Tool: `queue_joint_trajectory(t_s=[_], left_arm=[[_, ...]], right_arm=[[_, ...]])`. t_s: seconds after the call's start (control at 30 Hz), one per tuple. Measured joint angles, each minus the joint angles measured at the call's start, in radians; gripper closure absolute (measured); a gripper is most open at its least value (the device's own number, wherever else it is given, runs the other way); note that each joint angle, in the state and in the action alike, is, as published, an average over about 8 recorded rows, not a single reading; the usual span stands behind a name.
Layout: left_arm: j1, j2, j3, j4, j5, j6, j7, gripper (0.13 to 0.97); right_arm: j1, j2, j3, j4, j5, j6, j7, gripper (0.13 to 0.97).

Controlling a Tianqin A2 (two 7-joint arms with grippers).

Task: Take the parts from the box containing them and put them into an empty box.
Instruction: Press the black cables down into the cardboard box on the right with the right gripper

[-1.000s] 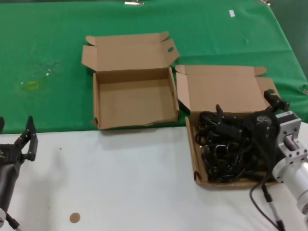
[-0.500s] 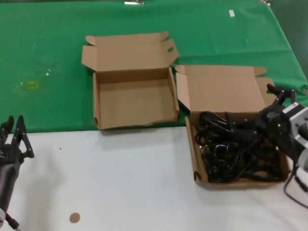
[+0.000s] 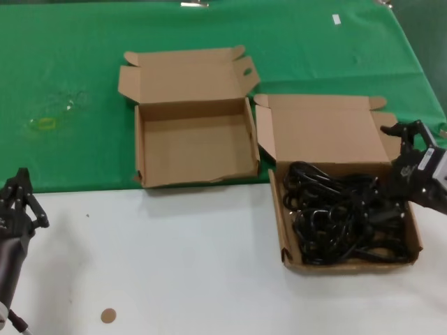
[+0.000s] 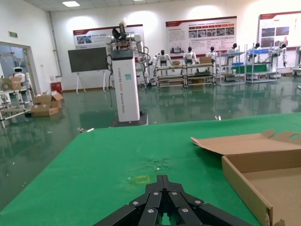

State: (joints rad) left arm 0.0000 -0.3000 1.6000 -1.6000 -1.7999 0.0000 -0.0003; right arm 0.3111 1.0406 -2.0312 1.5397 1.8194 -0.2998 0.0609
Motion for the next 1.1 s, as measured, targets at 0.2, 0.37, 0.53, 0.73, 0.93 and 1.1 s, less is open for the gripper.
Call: queue_joint_trajectory(t_s=[0.2,0.37,0.53,0.73,0.93,1.1], left_arm=[[0.000,0.000,0.000,0.000,0.000,0.000,0.000,0.953],[0.000,0.000,0.000,0.000,0.000,0.000,0.000,0.953],[0.000,0.000,0.000,0.000,0.000,0.000,0.000,0.953],[0.000,0.000,0.000,0.000,0.000,0.000,0.000,0.953],[0.000,0.000,0.000,0.000,0.000,0.000,0.000,0.953],[0.000,0.000,0.000,0.000,0.000,0.000,0.000,0.953]], right_arm=[[0.081,0.031,0.002,-0.018,-0.065,-0.216,-0.022,0.129],[0.164,0.036,0.001,-0.046,-0.109,-0.395,-0.066,0.129],[0.253,0.020,-0.005,-0.083,-0.156,-0.553,-0.110,0.129],[0.348,-0.031,-0.027,-0.153,-0.223,-0.695,-0.176,0.129],[0.414,-0.101,-0.054,-0.243,-0.291,-0.774,-0.249,0.137],[0.455,-0.154,-0.066,-0.305,-0.334,-0.801,-0.292,0.159]])
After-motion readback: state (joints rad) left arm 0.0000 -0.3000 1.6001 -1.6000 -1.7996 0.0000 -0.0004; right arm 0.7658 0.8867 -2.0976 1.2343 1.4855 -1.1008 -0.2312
